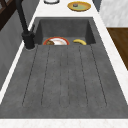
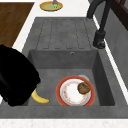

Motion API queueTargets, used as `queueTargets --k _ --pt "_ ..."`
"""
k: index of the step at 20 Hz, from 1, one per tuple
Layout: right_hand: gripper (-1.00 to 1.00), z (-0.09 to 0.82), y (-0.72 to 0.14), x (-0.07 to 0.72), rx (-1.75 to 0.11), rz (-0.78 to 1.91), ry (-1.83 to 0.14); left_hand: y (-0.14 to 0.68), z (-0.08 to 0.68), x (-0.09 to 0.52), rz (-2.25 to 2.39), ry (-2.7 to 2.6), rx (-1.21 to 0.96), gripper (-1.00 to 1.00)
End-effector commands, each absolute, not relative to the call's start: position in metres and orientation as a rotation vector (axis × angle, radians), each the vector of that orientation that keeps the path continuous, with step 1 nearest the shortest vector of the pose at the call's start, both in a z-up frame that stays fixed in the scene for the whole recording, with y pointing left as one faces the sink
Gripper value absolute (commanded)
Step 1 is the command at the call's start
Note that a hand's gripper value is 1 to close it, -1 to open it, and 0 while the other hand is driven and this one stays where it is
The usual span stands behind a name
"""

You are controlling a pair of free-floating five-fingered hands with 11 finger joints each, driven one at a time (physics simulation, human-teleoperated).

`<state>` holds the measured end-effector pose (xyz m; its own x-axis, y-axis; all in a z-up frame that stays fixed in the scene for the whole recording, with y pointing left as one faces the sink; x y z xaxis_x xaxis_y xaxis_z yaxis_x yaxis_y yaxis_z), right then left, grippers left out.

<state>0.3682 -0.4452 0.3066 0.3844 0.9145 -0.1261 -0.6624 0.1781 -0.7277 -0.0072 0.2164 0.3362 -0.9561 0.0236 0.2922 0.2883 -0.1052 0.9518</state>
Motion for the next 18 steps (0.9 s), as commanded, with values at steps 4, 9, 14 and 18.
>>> queueTargets --k 4,9,14,18 --pt "1.0 0.311 -0.472 0.398 -0.749 1.172 -0.359 0.216 0.336 -0.007 -2.182 -1.971 -0.35 0.0" --pt "1.0 0.299 -0.481 0.423 -0.77 1.197 -0.346 0.216 0.336 -0.007 -2.182 -1.971 -0.35 0.0" --pt "1.0 0.259 -0.488 0.441 -0.834 1.199 -0.336 0.216 0.336 -0.007 -2.182 -1.971 -0.35 0.0" --pt "1.0 0.227 -0.498 0.459 -0.851 1.215 -0.333 0.216 0.336 -0.007 -2.182 -1.971 -0.35 0.0"
